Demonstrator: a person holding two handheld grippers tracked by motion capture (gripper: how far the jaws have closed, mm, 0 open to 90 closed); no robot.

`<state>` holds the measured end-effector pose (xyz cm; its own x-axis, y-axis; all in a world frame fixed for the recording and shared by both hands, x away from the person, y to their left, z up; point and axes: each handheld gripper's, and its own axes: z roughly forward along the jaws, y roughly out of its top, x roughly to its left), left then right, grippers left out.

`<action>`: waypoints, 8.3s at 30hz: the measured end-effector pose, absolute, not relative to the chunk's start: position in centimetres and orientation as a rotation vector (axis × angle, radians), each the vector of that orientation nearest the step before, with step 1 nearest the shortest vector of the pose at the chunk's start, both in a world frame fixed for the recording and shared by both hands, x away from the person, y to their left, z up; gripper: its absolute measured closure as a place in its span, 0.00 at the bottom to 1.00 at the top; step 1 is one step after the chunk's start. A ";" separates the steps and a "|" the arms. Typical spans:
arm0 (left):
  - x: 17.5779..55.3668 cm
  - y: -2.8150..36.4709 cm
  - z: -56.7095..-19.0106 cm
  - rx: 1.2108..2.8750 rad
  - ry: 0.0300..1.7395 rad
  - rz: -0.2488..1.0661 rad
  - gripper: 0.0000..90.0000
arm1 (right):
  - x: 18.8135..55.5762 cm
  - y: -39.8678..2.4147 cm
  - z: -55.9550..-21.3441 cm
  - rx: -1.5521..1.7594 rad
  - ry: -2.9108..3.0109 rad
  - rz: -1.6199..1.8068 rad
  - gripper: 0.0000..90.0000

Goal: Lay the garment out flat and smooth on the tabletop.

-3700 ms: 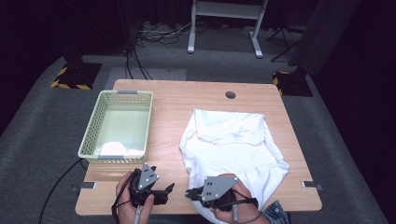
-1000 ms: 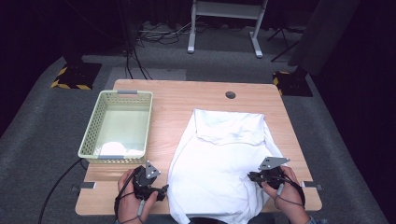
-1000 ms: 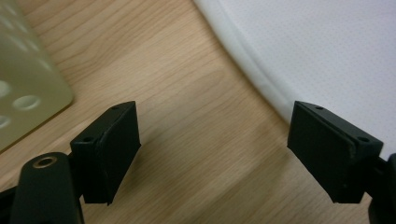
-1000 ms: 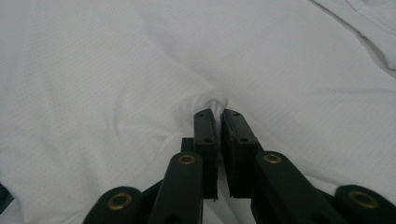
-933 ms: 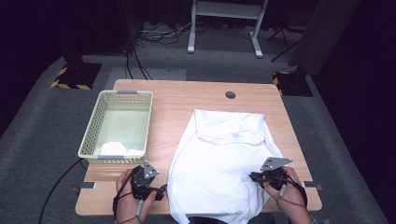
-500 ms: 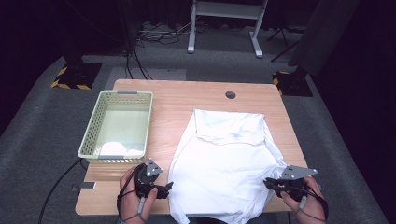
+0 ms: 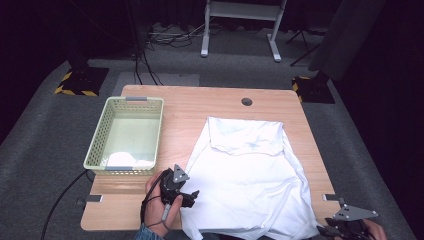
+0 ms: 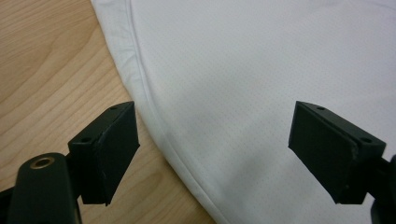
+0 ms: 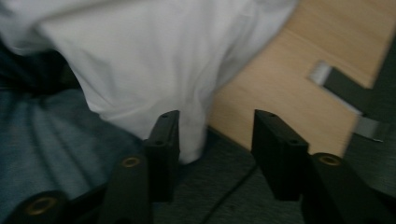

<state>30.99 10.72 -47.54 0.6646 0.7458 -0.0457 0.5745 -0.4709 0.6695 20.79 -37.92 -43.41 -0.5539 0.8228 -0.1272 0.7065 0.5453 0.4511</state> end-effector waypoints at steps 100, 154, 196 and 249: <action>38.9 2.6 -44.4 2.356 0.771 0.300 0.93 | 40.0 -34.0 -44.8 0.987 2.551 0.937 0.93; 37.7 3.1 -47.5 2.306 1.034 0.330 0.38 | 35.4 -32.9 -48.4 1.097 2.461 0.983 0.26; 45.3 -3.9 -48.0 2.378 0.886 0.308 0.35 | 33.3 -35.0 -49.4 1.146 2.432 1.058 0.36; 49.5 -8.7 -46.3 2.367 0.843 0.373 0.46 | 33.8 -38.0 -46.9 1.120 2.462 0.978 0.38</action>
